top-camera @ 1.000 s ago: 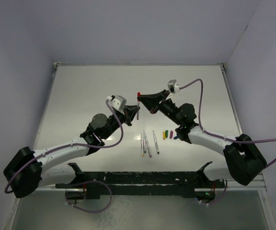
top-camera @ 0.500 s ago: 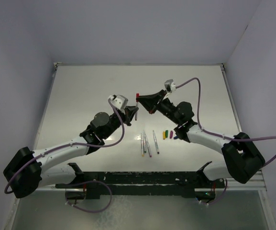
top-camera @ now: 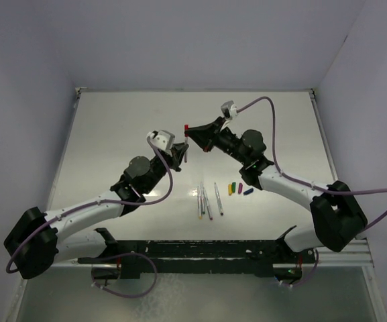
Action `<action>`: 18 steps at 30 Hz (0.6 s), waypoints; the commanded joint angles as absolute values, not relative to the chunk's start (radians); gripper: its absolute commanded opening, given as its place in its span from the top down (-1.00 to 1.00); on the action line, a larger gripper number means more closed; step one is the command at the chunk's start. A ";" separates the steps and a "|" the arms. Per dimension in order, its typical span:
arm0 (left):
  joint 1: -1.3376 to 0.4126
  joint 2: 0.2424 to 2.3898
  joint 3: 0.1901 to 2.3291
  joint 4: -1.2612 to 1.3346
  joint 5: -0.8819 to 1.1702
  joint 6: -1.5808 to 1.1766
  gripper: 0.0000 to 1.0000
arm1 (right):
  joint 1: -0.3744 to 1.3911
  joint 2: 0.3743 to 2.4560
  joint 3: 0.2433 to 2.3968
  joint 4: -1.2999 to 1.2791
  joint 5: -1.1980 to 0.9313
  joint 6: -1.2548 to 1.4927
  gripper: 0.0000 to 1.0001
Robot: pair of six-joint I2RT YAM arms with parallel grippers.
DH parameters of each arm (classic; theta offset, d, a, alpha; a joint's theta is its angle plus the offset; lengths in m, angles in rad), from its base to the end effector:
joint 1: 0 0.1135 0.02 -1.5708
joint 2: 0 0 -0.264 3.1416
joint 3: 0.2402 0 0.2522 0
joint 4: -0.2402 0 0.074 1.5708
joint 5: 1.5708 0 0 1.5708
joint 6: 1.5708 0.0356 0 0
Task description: Insert the pens into the pen caps
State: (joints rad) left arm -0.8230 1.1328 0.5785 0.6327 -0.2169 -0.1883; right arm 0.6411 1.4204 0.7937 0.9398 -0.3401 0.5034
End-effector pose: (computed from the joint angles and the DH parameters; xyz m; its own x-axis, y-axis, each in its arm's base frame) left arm 0.1799 -0.1827 0.2832 -0.0544 -0.2102 -0.9762 0.5700 0.7961 -0.2032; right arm 0.2465 0.1987 0.3126 -0.1785 0.4343 -0.8829 -0.8358 0.4067 0.3690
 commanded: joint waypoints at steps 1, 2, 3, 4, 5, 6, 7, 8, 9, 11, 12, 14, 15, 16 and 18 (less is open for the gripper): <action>-0.786 1.099 0.668 0.972 -0.156 -0.122 1.00 | 0.659 1.473 0.811 0.691 -0.435 0.453 1.00; -0.773 1.105 0.678 0.985 -0.143 -0.127 1.00 | 0.663 1.478 0.818 0.658 -0.433 0.440 1.00; -0.759 1.113 0.690 0.998 -0.126 -0.133 1.00 | 0.668 1.483 0.828 0.624 -0.428 0.426 1.00; -0.744 1.119 0.700 1.010 -0.112 -0.141 1.00 | 0.674 1.488 0.836 0.589 -0.417 0.411 1.00; -0.732 1.125 0.709 1.022 -0.100 -0.148 1.00 | 0.681 1.493 0.842 0.564 -0.406 0.400 1.00; -0.720 1.129 0.718 1.034 -0.087 -0.155 1.00 | 0.684 1.497 0.843 0.547 -0.397 0.395 1.00; -0.709 1.132 0.724 1.045 -0.074 -0.165 1.00 | 0.686 1.505 0.847 0.525 -0.390 0.392 1.00; -0.698 1.135 0.731 1.056 -0.059 -0.174 1.00 | 0.688 1.513 0.850 0.510 -0.383 0.391 1.00; -0.694 1.135 0.737 1.063 -0.046 -0.179 1.00 | 0.690 1.523 0.854 0.500 -0.382 0.390 1.00; -0.692 1.134 0.752 1.067 -0.016 -0.181 1.00 | 0.690 1.543 0.856 0.490 -0.383 0.393 1.00; -0.692 1.134 0.757 1.065 -0.005 -0.184 1.00 | 0.690 1.552 0.857 0.489 -0.384 0.395 1.00; -0.693 1.130 0.763 1.058 0.012 -0.188 1.00 | 0.692 1.562 0.853 0.499 -0.382 0.398 1.00; -0.693 1.128 0.765 1.044 0.017 -0.187 1.00 | 0.692 1.562 0.850 0.510 -0.379 0.400 1.00; -0.693 1.124 0.766 1.024 0.018 -0.189 1.00 | 0.692 1.561 0.849 0.516 -0.371 0.400 1.00; -0.692 1.113 0.764 0.976 0.009 -0.195 1.00 | 0.692 1.553 0.848 0.535 -0.351 0.400 1.00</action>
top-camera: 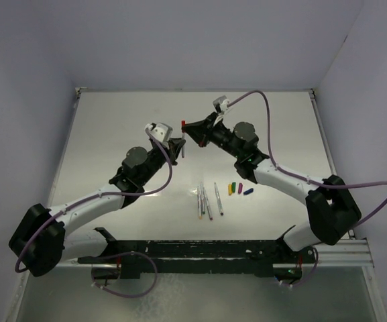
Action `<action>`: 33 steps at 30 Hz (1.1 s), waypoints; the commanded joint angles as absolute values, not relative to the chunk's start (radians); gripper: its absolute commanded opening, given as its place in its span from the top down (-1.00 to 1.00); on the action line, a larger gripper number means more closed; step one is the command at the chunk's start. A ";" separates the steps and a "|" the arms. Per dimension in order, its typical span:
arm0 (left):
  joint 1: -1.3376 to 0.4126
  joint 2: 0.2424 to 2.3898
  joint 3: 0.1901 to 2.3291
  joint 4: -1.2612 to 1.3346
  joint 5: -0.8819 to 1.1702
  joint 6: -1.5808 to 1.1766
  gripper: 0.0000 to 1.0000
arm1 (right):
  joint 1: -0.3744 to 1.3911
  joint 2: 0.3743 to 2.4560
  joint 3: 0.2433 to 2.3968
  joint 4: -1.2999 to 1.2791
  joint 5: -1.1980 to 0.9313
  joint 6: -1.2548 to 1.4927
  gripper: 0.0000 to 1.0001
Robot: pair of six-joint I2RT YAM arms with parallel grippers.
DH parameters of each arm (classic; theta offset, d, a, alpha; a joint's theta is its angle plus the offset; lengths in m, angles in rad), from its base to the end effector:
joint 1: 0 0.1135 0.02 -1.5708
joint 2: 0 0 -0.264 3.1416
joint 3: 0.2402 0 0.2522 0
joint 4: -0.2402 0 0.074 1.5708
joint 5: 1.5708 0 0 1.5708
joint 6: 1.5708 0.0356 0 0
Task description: Insert the pens into the pen caps
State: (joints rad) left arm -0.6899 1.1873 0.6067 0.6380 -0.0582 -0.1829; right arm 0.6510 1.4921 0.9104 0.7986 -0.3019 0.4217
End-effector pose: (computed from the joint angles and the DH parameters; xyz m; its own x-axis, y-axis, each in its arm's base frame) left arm 0.2083 -0.1692 0.2804 -0.0639 -0.1827 -0.9811 0.5888 0.7869 -0.1849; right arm 0.2659 0.2159 0.3155 -0.1752 0.3578 -0.9172 -0.8087 0.4790 0.3413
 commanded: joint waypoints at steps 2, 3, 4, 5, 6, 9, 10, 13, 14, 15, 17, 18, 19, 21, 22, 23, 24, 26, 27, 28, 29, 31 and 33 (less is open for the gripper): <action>-0.693 1.106 0.763 0.921 -0.001 -0.198 1.00 | 0.693 1.541 0.848 0.559 -0.326 0.398 1.00; -0.692 1.105 0.763 0.884 -0.010 -0.200 1.00 | 0.692 1.533 0.848 0.566 -0.316 0.394 1.00; -0.693 1.102 0.760 0.835 -0.018 -0.202 1.00 | 0.692 1.523 0.849 0.568 -0.314 0.394 1.00; -0.692 1.101 0.757 0.797 -0.028 -0.207 1.00 | 0.692 1.511 0.852 0.574 -0.308 0.395 1.00; -0.693 1.101 0.747 0.769 -0.038 -0.214 1.00 | 0.692 1.497 0.856 0.587 -0.290 0.394 1.00; -0.693 1.111 0.702 0.708 -0.059 -0.242 1.00 | 0.691 1.446 0.881 0.610 -0.227 0.367 0.87; -0.693 1.118 0.689 0.681 -0.062 -0.255 1.00 | 0.692 1.428 0.889 0.614 -0.209 0.357 0.73; -0.692 1.138 0.657 0.590 -0.078 -0.291 1.00 | 0.691 1.374 0.908 0.622 -0.161 0.329 0.12; -0.692 1.141 0.646 0.566 -0.084 -0.302 1.00 | 0.691 1.359 0.911 0.624 -0.147 0.321 -0.04; -0.693 1.144 0.637 0.538 -0.095 -0.309 1.00 | 0.691 1.343 0.911 0.623 -0.135 0.313 -0.09; -0.693 1.151 0.632 0.477 -0.123 -0.316 1.00 | 0.690 1.312 0.905 0.623 -0.109 0.298 -0.12; -0.693 1.157 0.636 0.435 -0.156 -0.319 1.00 | 0.690 1.296 0.897 0.623 -0.094 0.291 -0.12; -0.693 1.162 0.644 0.392 -0.186 -0.324 1.00 | 0.691 1.281 0.886 0.623 -0.078 0.291 -0.14; -0.693 1.186 0.673 0.278 -0.254 -0.337 1.00 | 0.691 1.250 0.863 0.622 -0.033 0.292 -0.17; -0.692 1.199 0.689 0.235 -0.285 -0.344 1.00 | 0.690 1.236 0.849 0.625 -0.015 0.304 -0.19; -0.692 1.215 0.705 0.189 -0.317 -0.350 1.00 | 0.690 1.223 0.836 0.631 0.000 0.310 -0.20; -0.692 1.234 0.722 0.146 -0.350 -0.358 1.00 | 0.689 1.211 0.821 0.639 0.010 0.315 -0.20; -0.692 1.276 0.763 0.061 -0.411 -0.373 1.00 | 0.689 1.190 0.796 0.652 0.037 0.332 -0.21; -0.691 1.298 0.787 0.016 -0.438 -0.381 1.00 | 0.688 1.182 0.781 0.652 0.059 0.346 -0.24; -0.688 1.327 0.811 -0.031 -0.459 -0.387 1.00 | 0.688 1.172 0.771 0.651 0.086 0.359 -0.28; -0.684 1.356 0.836 -0.074 -0.471 -0.394 1.00 | 0.687 1.165 0.758 0.649 0.110 0.369 -0.30; -0.673 1.412 0.881 -0.158 -0.485 -0.409 1.00 | 0.685 1.153 0.734 0.654 0.134 0.373 -0.28; -0.663 1.461 0.908 -0.205 -0.477 -0.421 1.00 | 0.683 1.142 0.719 0.645 0.144 0.384 -0.18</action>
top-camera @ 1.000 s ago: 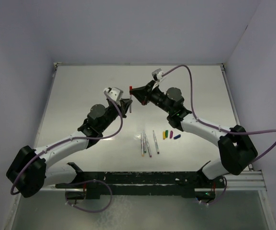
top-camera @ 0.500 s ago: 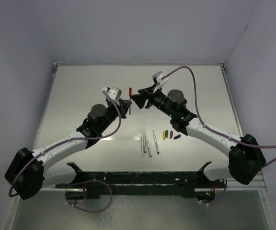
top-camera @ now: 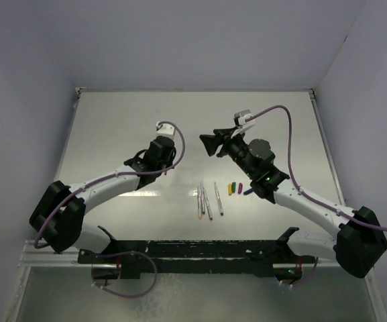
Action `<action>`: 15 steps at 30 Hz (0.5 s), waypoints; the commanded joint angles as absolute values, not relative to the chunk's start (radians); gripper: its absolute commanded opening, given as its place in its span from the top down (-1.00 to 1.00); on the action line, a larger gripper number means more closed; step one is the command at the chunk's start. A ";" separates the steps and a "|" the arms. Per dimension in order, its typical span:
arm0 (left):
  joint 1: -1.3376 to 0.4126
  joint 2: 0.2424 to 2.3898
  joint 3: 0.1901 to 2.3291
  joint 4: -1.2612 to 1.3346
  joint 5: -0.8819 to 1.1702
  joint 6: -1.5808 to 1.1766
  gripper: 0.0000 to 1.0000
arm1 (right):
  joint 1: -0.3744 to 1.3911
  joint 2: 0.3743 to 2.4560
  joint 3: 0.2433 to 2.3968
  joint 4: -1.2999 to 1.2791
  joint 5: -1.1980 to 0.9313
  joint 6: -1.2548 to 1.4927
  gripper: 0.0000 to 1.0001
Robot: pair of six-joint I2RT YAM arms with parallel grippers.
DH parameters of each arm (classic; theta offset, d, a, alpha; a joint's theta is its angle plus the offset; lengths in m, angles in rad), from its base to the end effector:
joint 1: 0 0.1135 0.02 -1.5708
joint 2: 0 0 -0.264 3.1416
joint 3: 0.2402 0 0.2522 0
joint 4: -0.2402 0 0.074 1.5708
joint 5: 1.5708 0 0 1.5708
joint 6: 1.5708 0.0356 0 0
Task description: Insert the pens into the pen caps
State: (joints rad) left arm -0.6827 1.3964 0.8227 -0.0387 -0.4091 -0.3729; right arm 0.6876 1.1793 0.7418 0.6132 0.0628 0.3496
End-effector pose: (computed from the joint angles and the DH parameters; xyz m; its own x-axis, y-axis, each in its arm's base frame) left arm 0.2415 -0.1781 0.2296 -0.5342 0.0036 -0.8453 0.1414 0.9863 -0.0852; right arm 0.2135 0.1724 0.3272 -0.0737 0.3818 -0.9213 -0.5965 0.7234 0.3476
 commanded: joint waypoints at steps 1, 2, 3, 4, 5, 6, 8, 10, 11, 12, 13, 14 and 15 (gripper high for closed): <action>-0.658 1.484 0.917 -0.223 -0.469 -0.429 1.00 | 0.684 1.138 0.718 0.631 0.154 0.391 -0.13; -0.653 1.504 0.925 -0.237 -0.463 -0.436 1.00 | 0.683 1.135 0.716 0.616 0.164 0.396 -0.09; -0.649 1.523 0.930 -0.247 -0.454 -0.440 1.00 | 0.683 1.129 0.712 0.604 0.176 0.400 -0.08; -0.645 1.539 0.934 -0.254 -0.449 -0.445 1.00 | 0.683 1.124 0.708 0.593 0.187 0.402 -0.08; -0.641 1.554 0.935 -0.259 -0.441 -0.450 1.00 | 0.684 1.118 0.704 0.586 0.194 0.402 -0.08; -0.636 1.566 0.937 -0.261 -0.431 -0.452 0.99 | 0.683 1.112 0.699 0.582 0.201 0.403 -0.09; -0.629 1.587 0.938 -0.269 -0.424 -0.462 0.97 | 0.683 1.103 0.693 0.571 0.211 0.403 -0.10; -0.620 1.597 0.936 -0.267 -0.428 -0.474 0.97 | 0.684 1.097 0.689 0.565 0.216 0.406 -0.11; -0.616 1.601 0.932 -0.257 -0.429 -0.477 0.97 | 0.684 1.096 0.684 0.565 0.217 0.408 -0.10; -0.609 1.601 0.931 -0.250 -0.430 -0.476 0.97 | 0.683 1.097 0.680 0.567 0.216 0.411 -0.11; -0.602 1.604 0.929 -0.243 -0.430 -0.476 0.97 | 0.683 1.099 0.676 0.567 0.216 0.414 -0.11; -0.595 1.607 0.929 -0.236 -0.430 -0.476 0.97 | 0.683 1.103 0.674 0.568 0.215 0.415 -0.12; -0.589 1.612 0.931 -0.233 -0.430 -0.475 0.97 | 0.683 1.106 0.673 0.568 0.215 0.417 -0.13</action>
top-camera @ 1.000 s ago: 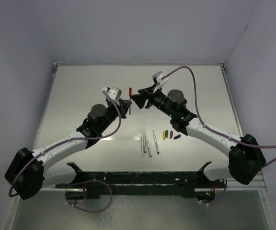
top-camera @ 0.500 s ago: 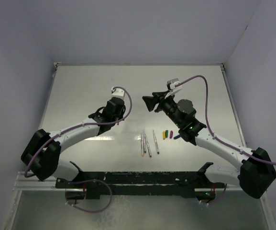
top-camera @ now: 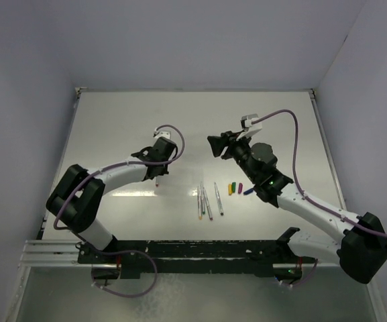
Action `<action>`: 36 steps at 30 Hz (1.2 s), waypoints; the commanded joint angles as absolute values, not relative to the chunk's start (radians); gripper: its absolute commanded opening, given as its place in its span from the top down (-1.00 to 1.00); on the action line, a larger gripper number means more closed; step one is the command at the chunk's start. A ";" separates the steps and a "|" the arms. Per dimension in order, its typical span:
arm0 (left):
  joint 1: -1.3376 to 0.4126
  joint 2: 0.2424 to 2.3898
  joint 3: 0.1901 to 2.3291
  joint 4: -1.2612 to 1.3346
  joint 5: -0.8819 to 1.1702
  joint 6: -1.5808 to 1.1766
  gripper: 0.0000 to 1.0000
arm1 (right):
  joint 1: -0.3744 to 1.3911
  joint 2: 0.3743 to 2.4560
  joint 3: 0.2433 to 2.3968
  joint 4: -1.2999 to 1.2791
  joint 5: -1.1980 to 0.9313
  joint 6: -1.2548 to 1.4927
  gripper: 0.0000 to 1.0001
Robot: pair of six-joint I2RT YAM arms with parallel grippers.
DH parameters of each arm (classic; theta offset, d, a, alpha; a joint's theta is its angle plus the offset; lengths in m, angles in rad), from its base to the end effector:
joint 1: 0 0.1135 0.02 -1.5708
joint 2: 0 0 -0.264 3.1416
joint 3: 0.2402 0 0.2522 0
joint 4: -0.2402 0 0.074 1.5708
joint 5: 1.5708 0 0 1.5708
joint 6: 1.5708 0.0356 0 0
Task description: Insert the pens into the pen caps
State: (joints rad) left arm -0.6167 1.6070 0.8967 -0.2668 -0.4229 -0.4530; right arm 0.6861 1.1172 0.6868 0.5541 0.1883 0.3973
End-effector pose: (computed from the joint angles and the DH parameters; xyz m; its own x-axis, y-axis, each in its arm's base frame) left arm 0.2646 -0.1697 0.1748 -0.7568 0.0473 -0.6519 0.0099 0.9981 0.0610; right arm 0.2055 0.1596 0.3166 -0.0972 0.4117 -0.9061 -0.4783 0.7791 0.4053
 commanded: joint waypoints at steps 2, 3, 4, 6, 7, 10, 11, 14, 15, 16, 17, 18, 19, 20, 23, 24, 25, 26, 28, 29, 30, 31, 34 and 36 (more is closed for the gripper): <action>-0.573 1.624 0.935 -0.224 -0.427 -0.469 0.97 | 0.683 1.112 0.671 0.569 0.212 0.417 -0.15; -0.566 1.633 0.939 -0.218 -0.423 -0.466 0.97 | 0.684 1.114 0.669 0.569 0.212 0.417 -0.15; -0.560 1.643 0.943 -0.215 -0.421 -0.464 0.96 | 0.684 1.117 0.669 0.569 0.211 0.417 -0.15; -0.551 1.664 0.957 -0.209 -0.422 -0.458 0.92 | 0.683 1.120 0.667 0.570 0.209 0.419 -0.16; -0.546 1.680 0.963 -0.206 -0.419 -0.455 0.89 | 0.683 1.121 0.665 0.571 0.208 0.420 -0.16; -0.535 1.716 0.985 -0.200 -0.412 -0.444 0.82 | 0.684 1.121 0.659 0.574 0.206 0.421 -0.16; -0.532 1.729 0.992 -0.201 -0.411 -0.443 0.81 | 0.683 1.121 0.657 0.575 0.206 0.422 -0.16; -0.524 1.756 1.009 -0.201 -0.406 -0.438 0.78 | 0.684 1.117 0.651 0.574 0.209 0.422 -0.16; -0.522 1.762 1.012 -0.201 -0.403 -0.437 0.77 | 0.684 1.116 0.649 0.576 0.211 0.421 -0.16; -0.520 1.765 1.015 -0.201 -0.400 -0.436 0.75 | 0.683 1.114 0.648 0.574 0.212 0.421 -0.16; -0.519 1.768 1.015 -0.202 -0.398 -0.437 0.72 | 0.684 1.113 0.647 0.574 0.212 0.419 -0.16; -0.517 1.769 1.017 -0.203 -0.397 -0.436 0.69 | 0.684 1.112 0.646 0.574 0.213 0.419 -0.16; -0.517 1.769 1.017 -0.204 -0.397 -0.437 0.66 | 0.684 1.112 0.646 0.574 0.214 0.419 -0.16; -0.516 1.767 1.019 -0.206 -0.397 -0.437 0.62 | 0.684 1.112 0.646 0.575 0.215 0.419 -0.16; -0.515 1.760 1.024 -0.217 -0.405 -0.438 0.55 | 0.684 1.115 0.646 0.577 0.218 0.420 -0.16; -0.515 1.753 1.025 -0.219 -0.409 -0.439 0.52 | 0.683 1.116 0.646 0.578 0.221 0.420 -0.17; -0.515 1.744 1.026 -0.220 -0.414 -0.440 0.51 | 0.683 1.118 0.646 0.578 0.226 0.419 -0.17; -0.515 1.734 1.027 -0.221 -0.418 -0.440 0.50 | 0.683 1.120 0.648 0.577 0.230 0.420 -0.18; -0.515 1.704 1.031 -0.219 -0.425 -0.438 0.47 | 0.683 1.122 0.647 0.578 0.239 0.420 -0.22; -0.515 1.692 1.034 -0.219 -0.428 -0.435 0.47 | 0.683 1.123 0.647 0.577 0.245 0.421 -0.23; -0.515 1.678 1.038 -0.219 -0.429 -0.433 0.46 | 0.683 1.123 0.647 0.577 0.253 0.420 -0.25; -0.515 1.663 1.040 -0.221 -0.429 -0.432 0.46 | 0.684 1.122 0.648 0.575 0.261 0.419 -0.26; -0.515 1.602 1.039 -0.229 -0.416 -0.428 0.46 | 0.684 1.116 0.646 0.559 0.291 0.413 -0.28; -0.517 1.557 1.027 -0.232 -0.397 -0.428 0.46 | 0.683 1.110 0.644 0.541 0.314 0.404 -0.30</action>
